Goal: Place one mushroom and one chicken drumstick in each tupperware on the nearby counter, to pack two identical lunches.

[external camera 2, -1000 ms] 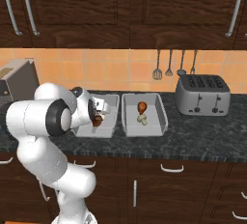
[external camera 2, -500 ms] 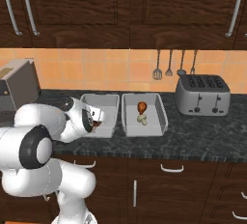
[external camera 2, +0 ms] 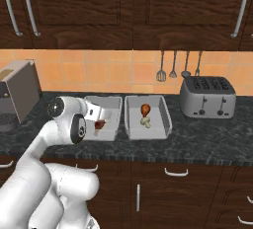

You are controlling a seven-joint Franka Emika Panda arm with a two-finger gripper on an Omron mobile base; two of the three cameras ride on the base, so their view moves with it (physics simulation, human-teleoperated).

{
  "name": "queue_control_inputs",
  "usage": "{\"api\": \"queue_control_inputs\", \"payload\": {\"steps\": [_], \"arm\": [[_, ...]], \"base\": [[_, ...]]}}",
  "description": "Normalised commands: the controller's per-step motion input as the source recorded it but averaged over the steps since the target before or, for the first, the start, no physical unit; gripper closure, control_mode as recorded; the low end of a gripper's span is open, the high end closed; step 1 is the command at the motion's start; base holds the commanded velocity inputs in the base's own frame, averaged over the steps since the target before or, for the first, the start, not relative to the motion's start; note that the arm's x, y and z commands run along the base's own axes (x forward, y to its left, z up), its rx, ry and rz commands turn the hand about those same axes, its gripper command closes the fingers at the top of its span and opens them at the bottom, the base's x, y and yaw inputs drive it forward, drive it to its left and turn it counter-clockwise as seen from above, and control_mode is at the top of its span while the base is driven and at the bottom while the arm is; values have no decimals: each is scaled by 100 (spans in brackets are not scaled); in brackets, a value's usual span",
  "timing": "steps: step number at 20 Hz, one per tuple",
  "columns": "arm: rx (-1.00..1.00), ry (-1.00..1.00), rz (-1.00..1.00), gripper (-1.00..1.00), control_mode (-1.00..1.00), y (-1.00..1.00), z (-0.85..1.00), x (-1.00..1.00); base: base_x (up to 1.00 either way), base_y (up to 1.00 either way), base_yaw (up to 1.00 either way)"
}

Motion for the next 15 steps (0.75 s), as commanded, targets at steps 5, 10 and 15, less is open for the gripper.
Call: {"api": "queue_control_inputs", "payload": {"steps": [5, 10, 15], "arm": [[5, -3, -9, -100, -100, -35, 83, -100], [9, -8, -10, -100, -100, -54, 58, -100], [10, 0, -8, -100, -100, -79, -6, -100]], "base": [[0, 0, 0], [0, 0, 0], [0, 0, 0]]}}
